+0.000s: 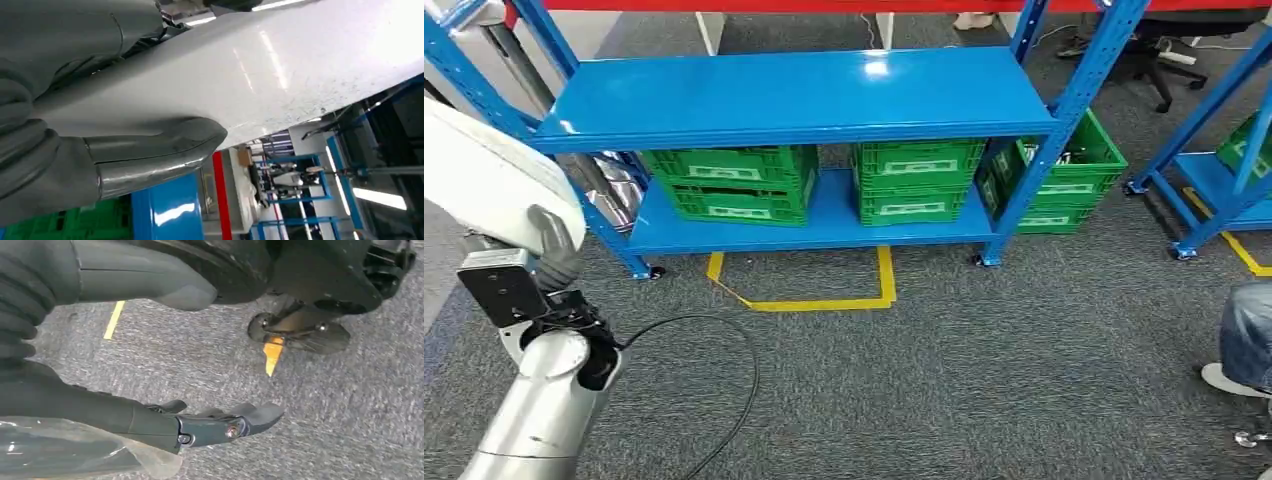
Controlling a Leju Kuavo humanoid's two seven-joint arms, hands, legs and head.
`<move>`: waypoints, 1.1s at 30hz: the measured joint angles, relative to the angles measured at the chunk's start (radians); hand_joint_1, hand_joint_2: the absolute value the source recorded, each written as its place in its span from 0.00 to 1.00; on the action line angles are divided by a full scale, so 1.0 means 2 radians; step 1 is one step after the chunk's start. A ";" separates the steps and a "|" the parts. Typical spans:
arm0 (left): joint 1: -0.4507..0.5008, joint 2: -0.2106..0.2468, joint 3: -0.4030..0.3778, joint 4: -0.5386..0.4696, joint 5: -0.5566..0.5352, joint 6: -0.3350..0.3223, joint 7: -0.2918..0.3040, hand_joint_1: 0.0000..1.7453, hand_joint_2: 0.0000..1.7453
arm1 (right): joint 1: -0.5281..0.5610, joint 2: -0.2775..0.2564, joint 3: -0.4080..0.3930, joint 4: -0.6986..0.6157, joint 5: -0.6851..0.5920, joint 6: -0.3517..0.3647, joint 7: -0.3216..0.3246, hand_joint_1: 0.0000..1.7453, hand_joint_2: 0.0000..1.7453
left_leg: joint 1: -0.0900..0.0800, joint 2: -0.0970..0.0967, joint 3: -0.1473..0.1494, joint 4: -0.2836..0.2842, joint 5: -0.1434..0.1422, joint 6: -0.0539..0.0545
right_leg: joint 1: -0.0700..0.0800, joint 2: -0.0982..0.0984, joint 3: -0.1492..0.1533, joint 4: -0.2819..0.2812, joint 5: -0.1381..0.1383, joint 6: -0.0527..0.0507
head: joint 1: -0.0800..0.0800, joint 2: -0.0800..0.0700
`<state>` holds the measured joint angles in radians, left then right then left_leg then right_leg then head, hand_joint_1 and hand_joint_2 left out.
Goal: Take the parts from the cabinet and place them on the table.
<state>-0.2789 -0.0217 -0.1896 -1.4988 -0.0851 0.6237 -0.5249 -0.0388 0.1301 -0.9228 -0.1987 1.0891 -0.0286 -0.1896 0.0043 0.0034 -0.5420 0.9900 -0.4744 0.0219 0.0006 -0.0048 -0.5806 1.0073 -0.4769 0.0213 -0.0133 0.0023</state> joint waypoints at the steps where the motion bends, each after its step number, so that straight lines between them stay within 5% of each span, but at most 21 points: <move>1: 0.000 0.000 0.000 0.000 0.000 -0.001 0.000 1.00 1.00 | 0.000 -0.001 0.000 0.000 0.000 0.000 0.001 0.00 1.00 | 0.000 0.001 0.000 -0.002 0.002 0.002 | -0.001 0.002 -0.007 0.008 -0.010 0.002 | 0.000 0.000; 4: 0.003 -0.001 0.001 0.000 0.001 -0.003 0.000 1.00 1.00 | 0.001 -0.002 -0.003 0.000 -0.005 0.009 0.002 0.00 1.00 | -0.001 0.001 -0.006 -0.001 0.005 0.006 | -0.003 0.002 -0.053 0.116 -0.067 0.007 | 0.002 0.000; 6: 0.007 -0.001 0.001 0.000 0.001 -0.005 0.000 1.00 1.00 | 0.001 -0.003 -0.008 0.000 -0.012 0.025 -0.002 0.00 1.00 | -0.001 0.000 -0.008 0.000 0.006 0.005 | -0.003 0.002 -0.067 0.152 -0.073 0.010 | 0.003 0.000; 8: 0.008 -0.001 0.001 0.000 0.001 -0.007 0.000 1.00 1.00 | 0.002 -0.004 -0.012 0.000 -0.014 0.037 -0.006 0.00 1.00 | -0.001 -0.007 -0.008 0.001 0.007 0.004 | -0.004 0.002 -0.038 0.103 -0.041 0.010 | 0.002 0.000; 9: 0.008 -0.001 0.001 0.000 0.001 -0.008 0.000 1.00 1.00 | 0.002 -0.004 -0.012 0.000 -0.014 0.040 -0.007 0.00 1.00 | -0.001 -0.010 -0.008 0.001 0.007 0.003 | -0.005 0.006 -0.011 0.052 -0.017 0.009 | 0.003 0.000; 10: 0.008 -0.001 0.001 0.000 0.000 -0.008 -0.001 1.00 1.00 | 0.002 -0.005 -0.013 0.000 -0.014 0.041 -0.009 0.00 1.00 | 0.000 -0.014 -0.008 0.002 0.008 0.002 | -0.007 0.019 0.010 0.012 -0.004 0.008 | 0.003 0.000; 11: 0.007 -0.001 0.001 0.000 0.000 -0.008 -0.001 1.00 1.00 | 0.002 -0.006 -0.014 0.000 -0.014 0.042 -0.009 0.00 1.00 | -0.004 -0.017 -0.012 0.004 0.008 -0.002 | -0.008 0.033 0.023 0.000 -0.013 0.007 | 0.003 0.000; 15: 0.004 -0.002 0.000 0.000 0.001 -0.011 -0.001 1.00 1.00 | 0.003 -0.007 -0.015 0.000 -0.008 0.044 -0.004 0.00 1.00 | -0.001 -0.033 -0.022 0.008 0.015 -0.013 | -0.008 0.016 0.019 -0.003 -0.012 -0.002 | 0.002 0.000; 16: 0.002 -0.001 0.000 0.000 0.001 -0.011 0.000 1.00 1.00 | 0.003 -0.008 -0.016 0.000 -0.006 0.044 -0.001 0.00 1.00 | -0.001 -0.025 -0.024 0.014 0.007 -0.015 | -0.010 0.011 0.019 -0.005 -0.010 -0.005 | 0.002 0.000; 17: -0.001 0.000 0.000 0.000 0.001 -0.012 0.000 1.00 1.00 | 0.002 -0.008 -0.016 0.000 -0.005 0.044 -0.001 0.00 1.00 | -0.001 -0.015 -0.032 0.033 -0.008 -0.018 | -0.010 0.007 0.019 -0.005 -0.010 -0.008 | -0.002 0.000; 19: -0.003 -0.001 -0.001 0.000 0.001 -0.012 0.000 1.00 1.00 | 0.002 -0.008 -0.016 0.000 -0.004 0.043 0.004 0.00 1.00 | 0.001 -0.008 -0.065 0.115 -0.049 -0.022 | -0.009 -0.003 0.019 -0.005 -0.010 -0.010 | -0.002 0.000; 21: -0.001 -0.001 -0.002 0.001 0.001 -0.013 0.000 1.00 1.00 | 0.003 -0.008 -0.016 0.000 -0.003 0.042 0.007 0.00 1.00 | 0.002 -0.007 -0.086 0.168 -0.064 -0.024 | -0.009 -0.012 0.018 -0.005 -0.010 -0.010 | -0.002 0.000; 22: -0.001 0.000 -0.002 0.001 0.001 -0.013 0.000 1.00 1.00 | 0.003 -0.008 -0.016 0.000 -0.003 0.042 0.007 0.00 1.00 | 0.002 -0.007 -0.082 0.161 -0.054 -0.023 | -0.009 -0.017 0.019 -0.004 -0.010 -0.010 | -0.002 0.000; 24: -0.001 0.000 -0.002 0.001 0.001 -0.013 0.000 1.00 1.00 | 0.002 -0.008 -0.016 0.000 -0.002 0.041 0.008 0.00 1.00 | 0.001 0.000 -0.044 0.084 -0.010 -0.019 | -0.008 -0.028 0.020 -0.004 -0.011 -0.010 | -0.002 0.000; 25: -0.002 0.000 -0.002 0.001 0.001 -0.013 0.000 1.00 1.00 | 0.002 -0.008 -0.016 0.000 -0.002 0.041 0.008 0.00 1.00 | -0.001 0.016 -0.022 0.039 0.010 -0.016 | -0.007 -0.032 0.022 -0.004 -0.012 -0.009 | -0.002 0.000; 26: -0.003 -0.001 -0.002 0.001 0.001 -0.013 0.000 1.00 1.00 | 0.002 -0.008 -0.016 0.000 -0.002 0.041 0.008 0.00 1.00 | -0.007 0.046 -0.012 0.018 0.006 -0.013 | -0.004 -0.036 0.022 -0.004 -0.013 -0.008 | -0.002 0.000; 30: -0.003 0.000 -0.004 0.001 0.001 -0.013 0.001 1.00 1.00 | 0.002 -0.008 -0.016 0.000 -0.002 0.041 0.009 0.00 1.00 | -0.009 0.027 -0.019 0.010 0.006 -0.005 | 0.000 -0.061 0.020 -0.003 -0.014 -0.001 | -0.002 0.000; 31: -0.003 0.001 -0.004 0.001 0.001 -0.013 0.001 1.00 1.00 | 0.002 -0.008 -0.016 0.000 -0.002 0.041 0.009 0.00 1.00 | -0.006 0.021 -0.017 0.005 0.010 0.000 | -0.001 -0.059 0.017 -0.002 -0.019 0.003 | -0.002 0.000; 32: -0.005 0.000 -0.004 0.001 0.001 -0.013 0.001 1.00 1.00 | 0.001 -0.008 -0.016 0.000 -0.001 0.040 0.009 0.00 1.00 | -0.004 0.016 -0.018 0.005 0.011 0.003 | -0.003 -0.027 0.011 0.013 -0.032 0.005 | 0.000 0.000; 33: -0.005 -0.001 -0.004 0.001 0.002 -0.013 0.001 1.00 1.00 | 0.001 -0.008 -0.016 0.000 0.000 0.040 0.010 0.00 1.00 | -0.004 0.010 -0.019 0.005 0.012 0.005 | -0.003 -0.009 -0.002 0.045 -0.051 0.004 | 0.001 0.000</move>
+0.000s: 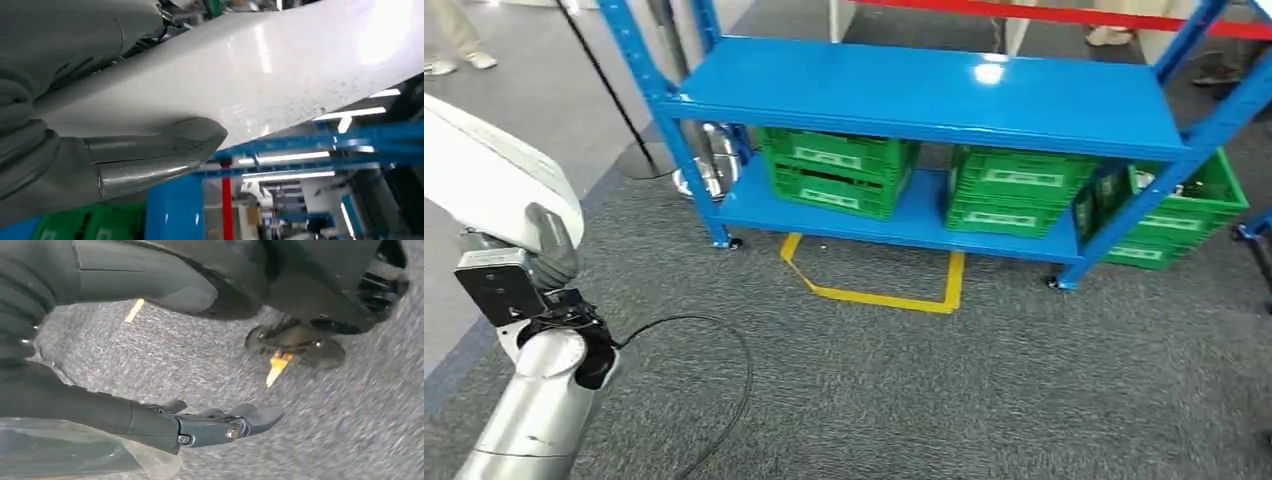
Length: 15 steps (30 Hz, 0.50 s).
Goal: Take the parts from the cabinet and place them on the table.
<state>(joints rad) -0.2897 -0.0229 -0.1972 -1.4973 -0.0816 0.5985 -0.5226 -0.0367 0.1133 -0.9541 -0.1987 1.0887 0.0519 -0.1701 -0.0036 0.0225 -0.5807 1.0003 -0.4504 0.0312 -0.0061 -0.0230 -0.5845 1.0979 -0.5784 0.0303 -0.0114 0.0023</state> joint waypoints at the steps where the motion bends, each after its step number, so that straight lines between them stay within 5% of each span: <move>1: 0.001 -0.001 -0.001 0.000 0.000 0.000 0.000 1.00 1.00 | 0.001 0.000 0.000 0.000 0.000 -0.001 0.001 0.00 1.00 | 0.000 -0.006 -0.001 0.000 0.001 0.001 | 0.000 0.007 -0.018 0.041 -0.018 0.000 | 0.001 0.000; 3: 0.001 -0.002 -0.002 0.000 0.000 0.000 0.001 1.00 1.00 | 0.002 0.000 0.000 0.000 0.002 -0.004 0.001 0.00 1.00 | -0.002 -0.020 -0.003 0.001 0.002 0.003 | 0.000 0.011 -0.051 0.106 -0.038 0.001 | 0.001 0.000; 4: 0.002 -0.002 -0.002 0.001 0.000 0.000 0.001 1.00 1.00 | 0.002 0.000 -0.001 0.000 0.002 -0.004 0.001 0.00 1.00 | -0.002 -0.028 -0.003 0.001 0.002 0.002 | 0.000 0.011 -0.053 0.106 -0.029 0.000 | 0.001 0.000; 6: 0.002 -0.002 -0.002 0.001 0.000 0.000 0.002 1.00 1.00 | 0.002 0.000 -0.001 0.000 0.002 -0.005 0.001 0.00 1.00 | -0.002 -0.042 -0.002 0.003 0.002 0.002 | 0.000 0.014 -0.027 0.044 0.014 -0.002 | 0.001 0.000; 7: 0.002 -0.002 -0.002 0.001 0.000 0.000 0.002 1.00 1.00 | 0.001 0.000 -0.001 0.000 0.003 -0.005 0.001 0.00 1.00 | -0.001 -0.048 -0.002 0.005 0.002 0.001 | -0.002 0.023 -0.006 -0.001 0.037 -0.003 | 0.001 0.000; 9: 0.000 -0.002 -0.002 0.001 0.000 0.000 0.002 1.00 1.00 | 0.002 -0.002 -0.001 0.000 0.003 -0.005 0.001 0.00 1.00 | -0.002 -0.058 -0.008 0.010 0.001 -0.004 | -0.007 0.065 0.009 -0.036 0.036 -0.004 | 0.000 0.000; 12: 0.002 -0.002 -0.003 0.001 0.000 0.000 0.003 1.00 1.00 | 0.001 -0.002 -0.002 0.000 0.000 -0.008 -0.001 0.00 1.00 | 0.003 -0.076 -0.017 0.010 0.007 -0.014 | -0.003 0.049 0.013 -0.038 0.034 -0.007 | 0.001 0.000; 13: 0.002 -0.001 -0.002 0.001 0.000 0.001 0.003 1.00 1.00 | 0.002 -0.003 -0.005 0.000 -0.002 -0.010 -0.002 0.00 1.00 | 0.002 -0.082 -0.018 0.012 0.007 -0.016 | -0.007 0.041 0.014 -0.042 0.037 -0.010 | 0.001 0.000; 15: 0.001 0.001 -0.002 0.001 0.001 0.001 0.005 1.00 1.00 | 0.000 -0.005 -0.008 -0.001 -0.006 -0.014 -0.002 0.00 1.00 | -0.001 -0.034 -0.031 0.044 -0.017 -0.021 | -0.007 0.028 0.017 -0.043 0.037 -0.014 | -0.006 0.000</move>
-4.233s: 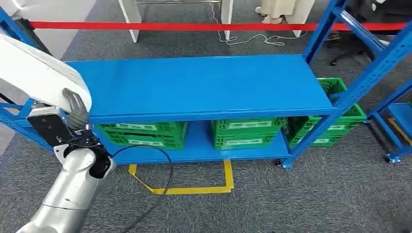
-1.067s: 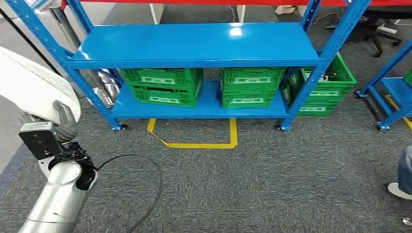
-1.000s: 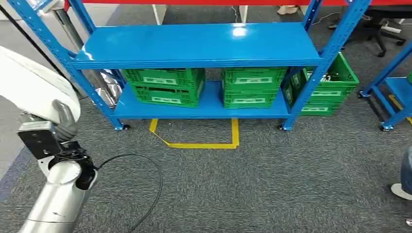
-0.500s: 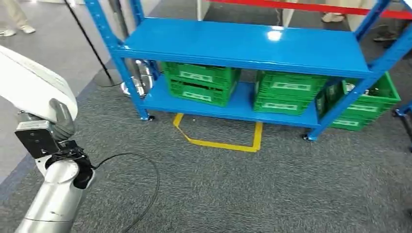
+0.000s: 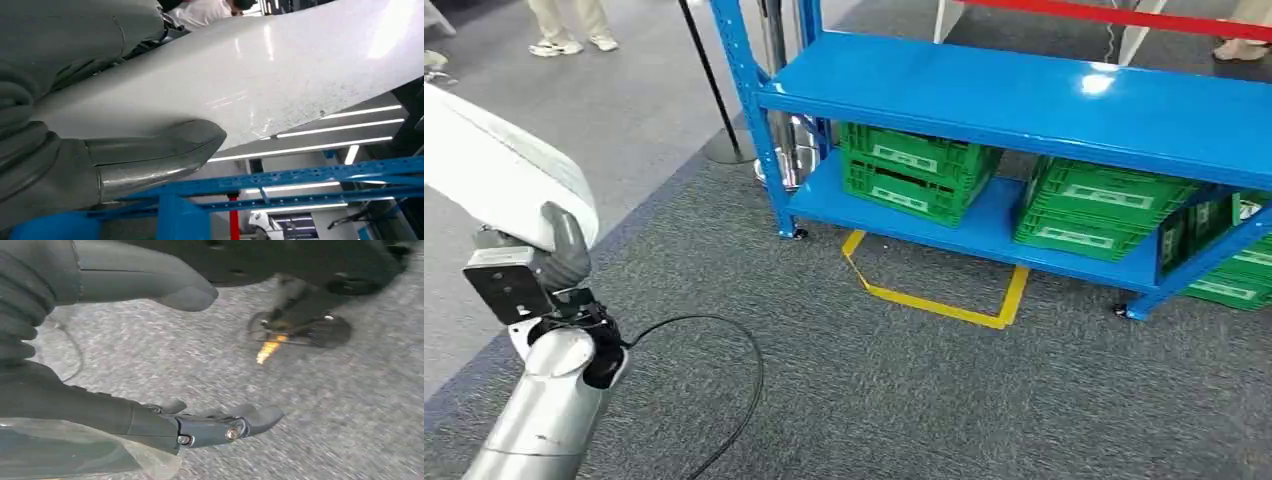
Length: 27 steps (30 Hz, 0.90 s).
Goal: Take the parts from the cabinet and place them on the table.
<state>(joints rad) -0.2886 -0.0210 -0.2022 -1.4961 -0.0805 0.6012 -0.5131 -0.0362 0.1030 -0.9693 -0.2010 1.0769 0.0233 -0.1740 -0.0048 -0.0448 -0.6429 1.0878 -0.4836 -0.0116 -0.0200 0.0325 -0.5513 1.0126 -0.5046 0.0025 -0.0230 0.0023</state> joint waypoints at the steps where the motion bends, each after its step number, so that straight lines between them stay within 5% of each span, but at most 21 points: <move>1: -0.001 0.000 0.000 0.000 0.000 0.000 0.001 1.00 1.00 | 0.000 -0.002 -0.002 0.000 -0.002 -0.002 0.000 0.00 1.00 | 0.002 0.011 -0.016 0.037 -0.020 -0.003 | 0.001 -0.007 0.000 0.000 -0.001 -0.001 | 0.000 0.000; 3: 0.000 0.000 -0.001 0.000 0.001 0.000 0.001 1.00 1.00 | 0.001 -0.009 -0.006 -0.001 -0.005 -0.006 0.002 0.00 1.00 | 0.004 0.017 -0.048 0.108 -0.048 -0.005 | 0.002 -0.022 0.000 0.001 -0.002 -0.003 | -0.001 0.000; 4: 0.000 0.000 -0.001 0.000 0.002 0.000 0.001 1.00 1.00 | 0.002 -0.012 -0.009 -0.002 -0.006 -0.006 0.003 0.00 1.00 | 0.005 0.017 -0.053 0.121 -0.048 -0.006 | 0.002 -0.030 0.001 0.001 -0.002 -0.003 | 0.000 0.000; 5: 0.000 0.001 -0.001 0.000 0.002 0.000 0.001 1.00 1.00 | 0.002 -0.015 -0.011 -0.002 -0.006 -0.006 0.003 0.00 1.00 | 0.006 0.018 -0.047 0.109 -0.034 -0.005 | 0.003 -0.037 0.001 0.001 -0.003 -0.003 | -0.001 0.000; 7: 0.000 0.001 0.000 0.000 0.002 0.000 0.001 1.00 1.00 | 0.001 -0.019 -0.014 -0.003 -0.007 -0.006 0.003 0.00 1.00 | 0.005 0.026 -0.010 0.035 0.008 -0.001 | 0.004 -0.049 0.005 0.001 -0.005 -0.002 | -0.001 0.000; 8: 0.000 0.002 0.000 0.000 0.002 0.000 0.001 1.00 1.00 | 0.001 -0.019 -0.014 -0.003 -0.007 -0.006 0.003 0.00 1.00 | 0.002 0.045 0.012 -0.008 0.027 0.003 | 0.004 -0.053 0.007 0.001 -0.007 -0.001 | 0.000 0.000; 9: -0.002 0.002 0.000 0.000 0.002 0.000 0.002 1.00 1.00 | 0.000 -0.020 -0.014 -0.003 -0.007 -0.006 0.003 0.00 1.00 | -0.007 0.071 0.021 -0.024 0.016 0.006 | 0.008 -0.060 0.007 0.001 -0.009 0.002 | 0.000 0.000; 13: -0.003 0.003 0.000 0.000 0.002 0.000 0.001 1.00 1.00 | -0.002 -0.023 -0.016 -0.004 -0.007 -0.006 0.003 0.00 1.00 | -0.008 0.047 0.017 -0.034 0.019 0.017 | 0.009 -0.084 0.011 -0.002 -0.011 0.009 | 0.000 0.000; 14: -0.002 0.003 0.000 0.000 0.002 0.000 0.001 1.00 1.00 | -0.002 -0.023 -0.016 -0.004 -0.007 -0.006 0.003 0.00 1.00 | -0.003 0.042 0.022 -0.040 0.022 0.021 | 0.007 -0.077 0.006 0.000 -0.018 0.013 | 0.000 0.000; 15: -0.004 0.005 0.001 0.000 0.002 0.000 0.001 1.00 1.00 | -0.003 -0.027 -0.017 -0.004 -0.007 -0.006 0.003 0.00 1.00 | -0.003 0.037 0.022 -0.042 0.023 0.024 | 0.007 -0.047 0.000 0.018 -0.030 0.014 | 0.001 0.000; 16: -0.006 0.003 0.001 0.000 0.002 0.000 0.001 1.00 1.00 | -0.003 -0.026 -0.017 -0.004 -0.007 -0.006 0.003 0.00 1.00 | -0.002 0.032 0.020 -0.042 0.024 0.026 | 0.006 -0.029 -0.016 0.053 -0.047 0.014 | 0.003 0.000; 18: -0.003 0.002 0.001 0.000 0.003 -0.001 0.001 1.00 1.00 | -0.001 -0.027 -0.018 -0.004 -0.007 -0.006 0.003 0.00 1.00 | -0.003 0.018 0.020 -0.041 0.024 0.027 | 0.006 -0.017 -0.062 0.142 -0.080 0.015 | 0.005 0.000; 19: -0.002 0.002 0.001 0.000 0.003 -0.001 0.001 1.00 1.00 | 0.000 -0.027 -0.018 -0.004 -0.007 -0.006 0.003 0.00 1.00 | -0.003 0.010 0.020 -0.041 0.024 0.027 | 0.006 -0.016 -0.075 0.162 -0.080 0.015 | 0.005 0.000; 20: -0.001 0.002 0.001 0.000 0.003 -0.001 0.001 1.00 1.00 | 0.000 -0.028 -0.018 -0.004 -0.007 -0.006 0.003 0.00 1.00 | -0.003 0.003 0.021 -0.041 0.024 0.027 | 0.006 -0.016 -0.075 0.155 -0.068 0.015 | 0.005 0.000; 22: -0.001 0.003 0.001 0.000 0.003 -0.001 0.001 1.00 1.00 | 0.001 -0.028 -0.018 -0.004 -0.007 -0.006 0.003 0.00 1.00 | -0.001 -0.012 0.021 -0.038 0.024 0.026 | 0.004 -0.012 -0.047 0.086 -0.021 0.015 | 0.005 0.000; 23: -0.001 0.003 0.001 0.000 0.003 -0.001 0.001 1.00 1.00 | 0.000 -0.028 -0.018 -0.004 -0.007 -0.006 0.003 0.00 1.00 | 0.001 -0.018 0.020 -0.035 0.022 0.023 | 0.001 0.003 -0.025 0.036 0.004 0.016 | 0.005 0.000; 24: -0.001 0.003 0.001 0.000 0.003 -0.001 0.001 1.00 1.00 | 0.000 -0.028 -0.018 -0.004 -0.007 -0.006 0.003 0.00 1.00 | -0.001 -0.024 0.017 -0.031 0.021 0.020 | -0.002 0.030 -0.016 0.017 0.000 0.017 | 0.005 0.000; 27: -0.001 0.003 0.001 0.000 0.003 -0.001 0.001 1.00 1.00 | 0.000 -0.028 -0.018 -0.004 -0.007 -0.006 0.004 0.00 1.00 | 0.002 -0.041 0.010 -0.029 0.025 0.011 | 0.000 0.018 -0.009 0.010 -0.002 0.012 | 0.005 0.000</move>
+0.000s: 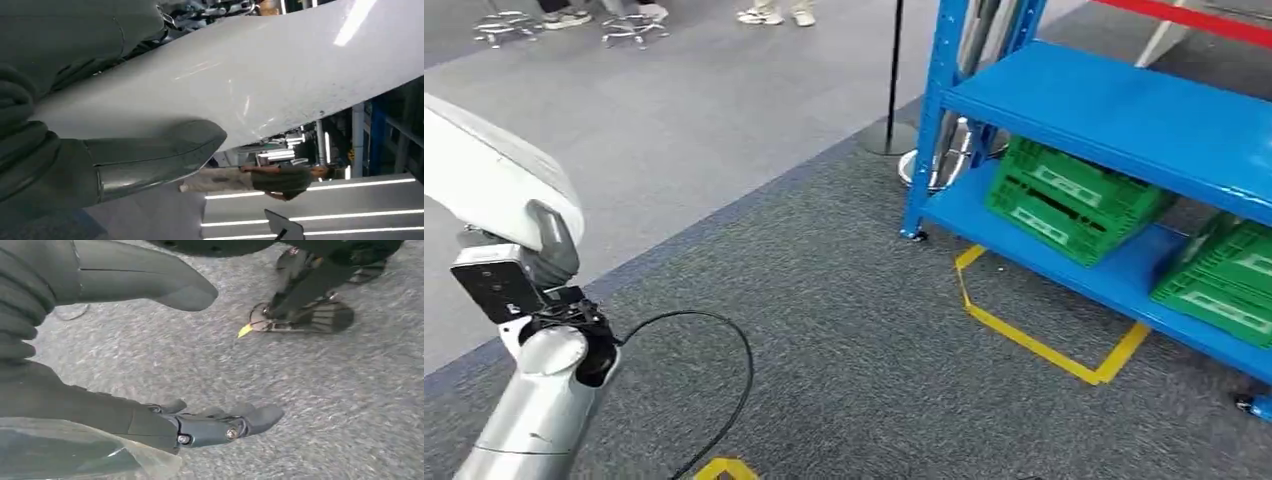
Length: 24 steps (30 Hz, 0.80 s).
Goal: Take the parts from the cabinet and place them on the table.
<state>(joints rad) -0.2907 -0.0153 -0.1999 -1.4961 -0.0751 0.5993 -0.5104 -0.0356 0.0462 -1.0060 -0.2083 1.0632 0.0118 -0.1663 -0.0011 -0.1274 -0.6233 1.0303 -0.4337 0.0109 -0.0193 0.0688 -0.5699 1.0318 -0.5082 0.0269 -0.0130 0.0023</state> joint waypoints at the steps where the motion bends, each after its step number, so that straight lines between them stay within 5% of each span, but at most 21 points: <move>1: 0.001 0.001 0.000 0.000 0.000 0.000 0.000 1.00 1.00 | -0.001 0.000 0.000 0.000 0.000 0.000 0.000 0.00 1.00 | 0.001 -0.005 -0.001 -0.001 0.001 -0.002 | 0.000 -0.005 0.001 -0.001 0.001 -0.002 | -0.001 0.000; 2: 0.002 0.002 0.000 0.000 0.000 0.000 0.000 1.00 1.00 | -0.001 0.000 -0.001 0.000 0.000 0.000 0.000 0.00 1.00 | 0.000 0.008 -0.003 0.004 -0.003 -0.004 | -0.003 -0.013 0.003 -0.004 0.003 -0.006 | -0.001 0.000; 3: 0.000 0.002 0.000 0.000 0.000 0.000 0.000 1.00 1.00 | -0.001 0.000 -0.001 0.000 0.000 0.000 0.000 0.00 1.00 | -0.003 0.037 -0.007 0.018 -0.013 -0.007 | -0.002 -0.019 0.004 -0.004 0.002 -0.008 | -0.004 0.000; 4: -0.002 0.002 0.000 0.000 0.000 0.000 0.000 1.00 1.00 | 0.000 0.000 -0.002 0.000 0.000 0.000 -0.001 0.00 1.00 | -0.002 0.049 -0.020 0.046 -0.031 -0.010 | -0.001 -0.025 0.005 -0.004 0.001 -0.011 | -0.006 0.000; 6: 0.000 0.001 -0.001 0.000 0.000 0.000 0.000 1.00 1.00 | 0.001 -0.001 -0.003 0.000 0.000 -0.001 -0.001 0.00 1.00 | 0.001 0.057 -0.055 0.126 -0.067 -0.013 | 0.001 -0.040 0.006 -0.004 0.000 -0.013 | -0.006 0.000; 8: 0.002 0.002 -0.001 0.000 0.000 0.001 0.000 1.00 1.00 | 0.001 -0.003 -0.003 -0.001 -0.001 -0.007 -0.001 0.00 1.00 | 0.003 0.058 -0.068 0.154 -0.068 -0.014 | 0.001 -0.053 0.007 -0.004 -0.002 -0.014 | -0.006 0.000; 10: 0.002 0.002 0.000 0.000 0.001 0.001 0.000 1.00 1.00 | 0.000 -0.007 -0.005 -0.002 -0.003 -0.009 -0.003 0.00 1.00 | 0.003 0.061 -0.039 0.096 -0.030 -0.011 | 0.002 -0.066 0.010 -0.004 -0.004 -0.013 | -0.006 0.000; 11: 0.002 0.002 0.000 0.000 0.001 0.000 0.001 1.00 1.00 | 0.000 -0.009 -0.006 -0.002 -0.003 -0.009 -0.006 0.00 1.00 | 0.001 0.073 -0.015 0.048 -0.007 -0.008 | 0.002 -0.072 0.013 -0.004 -0.006 -0.012 | -0.005 0.000; 12: 0.001 0.002 0.001 0.000 0.001 -0.001 0.001 1.00 1.00 | 0.000 -0.011 -0.007 -0.003 -0.003 -0.008 -0.010 0.00 1.00 | -0.004 0.104 0.001 0.014 -0.002 -0.004 | 0.003 -0.077 0.015 -0.004 -0.008 -0.010 | -0.005 0.000; 13: 0.000 0.002 0.001 0.000 0.001 -0.004 0.002 1.00 1.00 | 0.000 -0.012 -0.007 -0.003 -0.002 -0.007 -0.013 0.00 1.00 | -0.010 0.110 0.006 0.003 -0.006 -0.001 | 0.006 -0.082 0.014 -0.003 -0.011 -0.007 | -0.006 0.000; 16: 0.001 0.002 0.001 0.000 0.001 -0.005 0.002 1.00 1.00 | -0.002 -0.015 -0.008 -0.003 0.001 -0.004 -0.014 0.00 1.00 | -0.012 0.093 0.001 0.003 -0.008 0.005 | 0.006 -0.101 0.017 -0.007 -0.011 -0.002 | -0.006 0.000; 17: 0.001 0.002 0.002 0.000 0.001 -0.005 0.002 1.00 1.00 | -0.004 -0.015 -0.008 -0.003 0.002 -0.003 -0.015 0.00 1.00 | -0.009 0.085 0.004 -0.004 -0.005 0.010 | 0.005 -0.101 0.019 -0.006 -0.015 0.003 | -0.006 0.000; 19: -0.002 0.001 0.003 0.000 0.001 -0.005 0.002 1.00 1.00 | -0.004 -0.015 -0.008 -0.003 0.004 -0.002 -0.017 0.00 1.00 | -0.005 0.075 0.005 -0.007 -0.002 0.015 | 0.002 -0.050 0.000 0.029 -0.038 0.004 | -0.003 0.000; 22: 0.002 -0.001 0.003 0.000 0.001 -0.005 0.002 1.00 1.00 | 0.000 -0.014 -0.008 -0.002 0.008 0.001 -0.017 0.00 1.00 | -0.005 0.055 0.005 -0.006 -0.003 0.017 | 0.002 -0.036 -0.059 0.140 -0.077 0.007 | -0.002 0.000; 24: 0.007 -0.001 0.003 0.000 0.001 -0.005 0.002 1.00 1.00 | 0.003 -0.014 -0.008 -0.002 0.009 0.001 -0.017 0.00 1.00 | -0.004 0.039 0.006 -0.005 -0.003 0.017 | 0.002 -0.035 -0.068 0.136 -0.054 0.008 | -0.002 0.000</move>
<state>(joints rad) -0.2773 -0.0164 -0.1934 -1.4958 -0.0736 0.5898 -0.5070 -0.0305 0.0183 -1.0216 -0.2132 1.0803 0.0134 -0.1999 -0.0100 -0.0496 -0.6113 1.0198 -0.4388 0.0449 -0.0157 -0.0014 -0.7057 1.3036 -0.6166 0.0422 -0.0172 0.0023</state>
